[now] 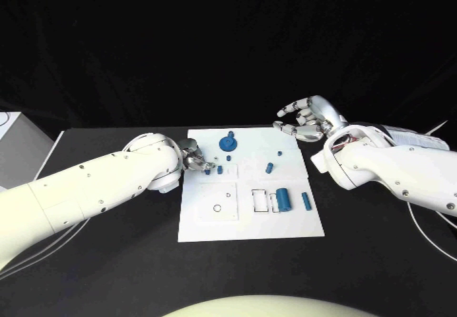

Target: Assemble the parts on the task board

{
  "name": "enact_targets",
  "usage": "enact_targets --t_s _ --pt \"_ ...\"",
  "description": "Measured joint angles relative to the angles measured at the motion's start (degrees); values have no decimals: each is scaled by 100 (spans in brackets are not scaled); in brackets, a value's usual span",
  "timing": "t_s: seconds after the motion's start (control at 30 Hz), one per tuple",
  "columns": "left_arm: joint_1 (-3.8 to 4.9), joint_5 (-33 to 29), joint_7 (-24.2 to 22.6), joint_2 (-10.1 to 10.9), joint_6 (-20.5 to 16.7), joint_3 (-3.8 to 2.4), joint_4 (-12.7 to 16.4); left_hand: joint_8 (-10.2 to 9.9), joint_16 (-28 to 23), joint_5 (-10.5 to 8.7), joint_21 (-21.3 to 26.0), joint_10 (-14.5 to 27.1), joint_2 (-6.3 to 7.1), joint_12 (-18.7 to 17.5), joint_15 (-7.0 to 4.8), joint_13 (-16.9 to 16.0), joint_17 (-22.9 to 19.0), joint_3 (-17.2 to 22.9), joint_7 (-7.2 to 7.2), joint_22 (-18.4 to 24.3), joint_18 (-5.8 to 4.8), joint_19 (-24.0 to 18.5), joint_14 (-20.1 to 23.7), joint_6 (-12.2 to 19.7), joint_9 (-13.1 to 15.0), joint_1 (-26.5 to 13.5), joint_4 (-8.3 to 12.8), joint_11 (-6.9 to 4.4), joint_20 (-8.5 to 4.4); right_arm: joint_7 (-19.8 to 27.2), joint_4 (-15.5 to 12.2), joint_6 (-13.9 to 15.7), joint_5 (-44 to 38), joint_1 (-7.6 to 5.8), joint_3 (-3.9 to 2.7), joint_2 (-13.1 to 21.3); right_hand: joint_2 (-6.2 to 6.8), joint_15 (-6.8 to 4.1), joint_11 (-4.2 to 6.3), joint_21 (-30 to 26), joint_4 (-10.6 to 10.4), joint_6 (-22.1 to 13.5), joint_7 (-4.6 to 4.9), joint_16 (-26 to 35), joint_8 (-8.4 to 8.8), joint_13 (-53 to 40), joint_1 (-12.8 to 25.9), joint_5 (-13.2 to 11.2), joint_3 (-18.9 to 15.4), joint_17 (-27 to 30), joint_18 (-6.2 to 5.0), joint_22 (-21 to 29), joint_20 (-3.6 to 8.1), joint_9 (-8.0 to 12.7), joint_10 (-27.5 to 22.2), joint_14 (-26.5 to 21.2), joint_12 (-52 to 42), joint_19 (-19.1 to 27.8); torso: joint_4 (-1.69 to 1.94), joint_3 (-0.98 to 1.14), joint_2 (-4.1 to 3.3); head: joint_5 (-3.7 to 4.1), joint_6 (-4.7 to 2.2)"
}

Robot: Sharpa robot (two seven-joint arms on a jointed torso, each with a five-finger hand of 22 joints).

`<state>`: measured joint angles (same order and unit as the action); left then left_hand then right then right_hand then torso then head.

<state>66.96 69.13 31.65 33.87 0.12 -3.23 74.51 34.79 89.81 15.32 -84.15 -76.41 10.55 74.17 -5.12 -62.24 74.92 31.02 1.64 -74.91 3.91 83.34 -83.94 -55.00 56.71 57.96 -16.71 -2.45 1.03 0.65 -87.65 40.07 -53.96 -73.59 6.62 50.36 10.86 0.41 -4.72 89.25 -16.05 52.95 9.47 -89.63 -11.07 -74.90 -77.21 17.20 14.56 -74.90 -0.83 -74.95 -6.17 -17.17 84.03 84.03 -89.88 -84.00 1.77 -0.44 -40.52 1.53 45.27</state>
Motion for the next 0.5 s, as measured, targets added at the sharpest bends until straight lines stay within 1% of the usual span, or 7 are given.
enact_targets --t_s 0.07,0.17,0.33,0.5 --pt "0 3 0 2 3 0 -1 0 0 0 0 0 69 0 0 0 0 134 0 0 0 0 0 0 13 109 -2 0 0 0 0 0 0 0 0 2 0 0 0 0 0 0 0 0 0 0 0 0 0 0 0 0 0 0 0 0 0 0 0 0 -1 -1 0" --pt "0 8 1 6 9 0 -2 -21 0 0 0 0 137 0 0 0 0 340 -13 0 0 0 0 14 30 259 7 0 0 -1 -1 0 0 0 0 4 0 0 0 0 0 0 0 0 0 0 0 0 0 0 0 0 0 0 0 0 0 0 -1 0 -1 -1 0" --pt "0 14 7 14 19 0 -3 -21 0 0 0 0 335 0 0 3 0 840 -21 0 0 0 0 22 77 476 21 0 0 -1 -1 0 0 0 0 7 0 0 0 0 0 0 0 0 0 -5 0 0 0 0 0 0 0 0 0 0 0 0 -1 -1 -2 -1 3" --pt "0 21 11 18 27 0 -3 -20 0 -13 0 1 462 -30 0 4 -1 1203 -32 0 0 21 0 36 126 623 70 1 -21 -2 -2 0 -1 0 0 8 0 0 0 0 0 0 0 0 0 -4 0 0 0 0 0 1 0 0 0 0 0 0 0 0 -2 5 6"
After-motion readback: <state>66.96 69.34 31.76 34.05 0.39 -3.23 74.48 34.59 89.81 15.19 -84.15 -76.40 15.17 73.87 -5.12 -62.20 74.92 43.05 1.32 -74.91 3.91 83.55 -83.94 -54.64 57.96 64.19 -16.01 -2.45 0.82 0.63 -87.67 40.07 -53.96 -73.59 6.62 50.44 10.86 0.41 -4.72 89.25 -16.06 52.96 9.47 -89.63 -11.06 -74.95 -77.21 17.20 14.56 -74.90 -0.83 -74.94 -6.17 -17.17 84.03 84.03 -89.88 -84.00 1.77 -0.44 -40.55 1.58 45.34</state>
